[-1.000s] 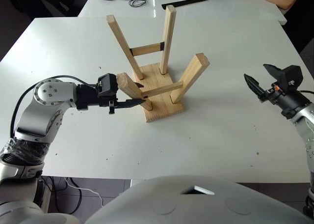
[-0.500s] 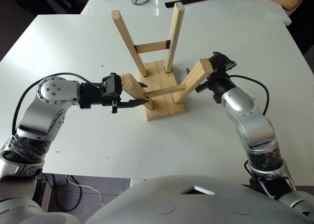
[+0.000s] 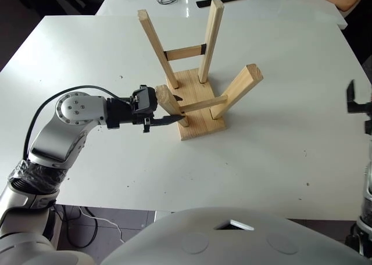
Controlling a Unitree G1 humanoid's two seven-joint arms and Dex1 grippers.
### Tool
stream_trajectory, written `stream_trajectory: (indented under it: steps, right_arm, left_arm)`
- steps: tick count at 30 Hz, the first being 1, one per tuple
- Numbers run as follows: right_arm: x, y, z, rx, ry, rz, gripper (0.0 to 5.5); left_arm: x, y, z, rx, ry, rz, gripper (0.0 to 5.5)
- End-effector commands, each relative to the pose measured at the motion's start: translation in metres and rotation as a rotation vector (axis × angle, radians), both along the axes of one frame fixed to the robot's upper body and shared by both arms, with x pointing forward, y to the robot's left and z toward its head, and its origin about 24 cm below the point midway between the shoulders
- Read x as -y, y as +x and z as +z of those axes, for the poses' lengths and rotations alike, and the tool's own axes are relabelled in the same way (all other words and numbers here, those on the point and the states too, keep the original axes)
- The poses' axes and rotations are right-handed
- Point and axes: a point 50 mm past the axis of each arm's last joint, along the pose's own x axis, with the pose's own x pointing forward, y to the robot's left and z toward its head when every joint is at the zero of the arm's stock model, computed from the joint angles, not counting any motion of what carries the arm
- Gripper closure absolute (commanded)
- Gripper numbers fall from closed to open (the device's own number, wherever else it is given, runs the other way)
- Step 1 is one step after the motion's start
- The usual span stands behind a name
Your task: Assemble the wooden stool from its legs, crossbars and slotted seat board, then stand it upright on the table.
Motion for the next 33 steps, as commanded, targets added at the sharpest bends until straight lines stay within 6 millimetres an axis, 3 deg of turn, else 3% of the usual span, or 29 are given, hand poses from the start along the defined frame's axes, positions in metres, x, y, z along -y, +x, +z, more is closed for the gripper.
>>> stream_trajectory:
  steps: [1, 2, 4, 5, 7, 9, 13, 20, 26, 31, 33]
  right_arm:
    - [-0.091, 0.038, -0.013, 0.059, 0.162, 0.359, 0.15]
    - [-0.150, 0.046, -0.014, 0.087, 0.350, 0.573, 0.15]
    - [-0.253, 0.030, 0.015, 0.150, 0.672, 1.024, 0.15]
    - [-0.279, 0.016, 0.032, 0.171, 0.758, 1.184, 0.15]
    - [-0.298, -0.005, 0.055, 0.194, 0.875, 1.363, 0.15]
    - [-0.293, -0.010, 0.062, 0.200, 0.937, 1.392, 0.15]
    - [-0.265, 0.004, 0.043, 0.137, 0.869, 1.227, 0.15]
    - [-0.230, 0.013, 0.022, 0.060, 0.710, 1.083, 0.15]
    - [-0.214, 0.015, 0.013, 0.034, 0.660, 1.029, 0.10]
    - [-0.201, 0.013, -0.003, -0.027, 0.599, 0.982, 0.10]
    - [-0.192, 0.012, -0.017, -0.097, 0.556, 0.943, 0.10]
  left_arm:
    - [-0.014, -0.004, -0.037, -0.132, 0.225, 0.075, 3.39]
    - [-0.012, -0.003, -0.037, -0.133, 0.224, 0.065, 3.39]
    - [-0.006, -0.002, -0.036, -0.136, 0.226, 0.032, 3.39]
    - [-0.004, -0.001, -0.035, -0.139, 0.227, 0.015, 3.39]
    - [-0.001, 0.000, -0.034, -0.143, 0.230, -0.012, 3.39]
    - [0.000, 0.000, -0.033, -0.146, 0.233, -0.023, 3.39]
    - [-0.001, -0.001, -0.035, -0.152, 0.226, -0.015, 3.39]
    - [0.004, -0.004, -0.032, -0.203, 0.191, 0.009, 3.39]
    - [0.001, 0.003, -0.034, -0.180, 0.218, 0.057, 2.27]
    - [-0.020, 0.002, -0.040, -0.160, 0.285, 0.052, 2.27]
    - [-0.020, 0.002, -0.038, -0.144, 0.259, 0.027, 2.27]
